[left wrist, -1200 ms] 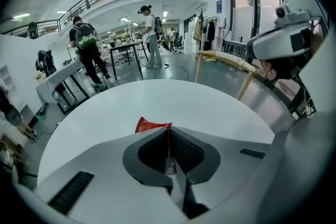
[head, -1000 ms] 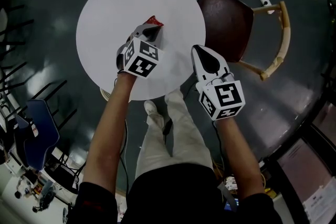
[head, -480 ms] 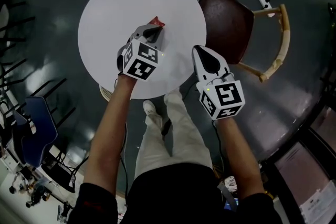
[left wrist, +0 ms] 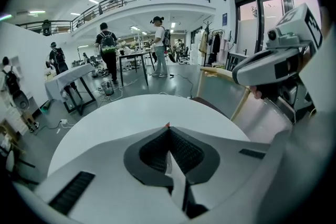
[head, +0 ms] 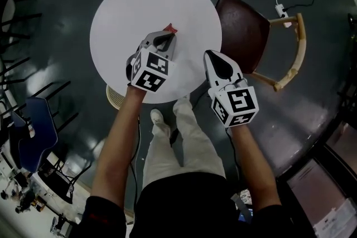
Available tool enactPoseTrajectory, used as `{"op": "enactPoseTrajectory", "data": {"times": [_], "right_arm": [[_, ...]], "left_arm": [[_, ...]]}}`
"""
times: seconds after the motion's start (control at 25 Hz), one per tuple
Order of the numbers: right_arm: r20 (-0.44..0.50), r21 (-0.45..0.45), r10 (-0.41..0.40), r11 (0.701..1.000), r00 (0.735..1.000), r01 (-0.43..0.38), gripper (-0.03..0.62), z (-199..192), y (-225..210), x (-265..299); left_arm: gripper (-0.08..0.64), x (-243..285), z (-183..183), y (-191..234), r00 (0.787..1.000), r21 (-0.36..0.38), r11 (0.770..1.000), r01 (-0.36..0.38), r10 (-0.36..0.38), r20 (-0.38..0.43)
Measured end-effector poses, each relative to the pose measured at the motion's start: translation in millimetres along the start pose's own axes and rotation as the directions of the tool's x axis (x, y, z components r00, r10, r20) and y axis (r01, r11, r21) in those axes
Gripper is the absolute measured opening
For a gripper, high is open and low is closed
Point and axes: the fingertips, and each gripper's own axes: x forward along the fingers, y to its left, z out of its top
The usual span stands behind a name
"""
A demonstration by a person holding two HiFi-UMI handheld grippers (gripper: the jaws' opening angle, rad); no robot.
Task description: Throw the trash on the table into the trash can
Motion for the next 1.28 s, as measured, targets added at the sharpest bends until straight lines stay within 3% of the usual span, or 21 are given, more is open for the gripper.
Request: {"op": "enactPoseTrajectory", "data": {"times": [0.56,1.28], "right_arm": [[-0.006,-0.063,0.085,0.994,0.996,-0.085,0.018,12.4,53.3,25.2],[-0.065,-0.152,0.22,0.962,0.973,-0.228,0.018,-12.9,193.6,56.7]], "left_arm": [[0.014,-57.4,-25.0,25.4,0.997,-0.084,0.994,-0.067,0.07,0.037],[0.014,-176.9,-133.5,65.2,0.981,-0.204,0.962,-0.184,0.193,0.028]]}}
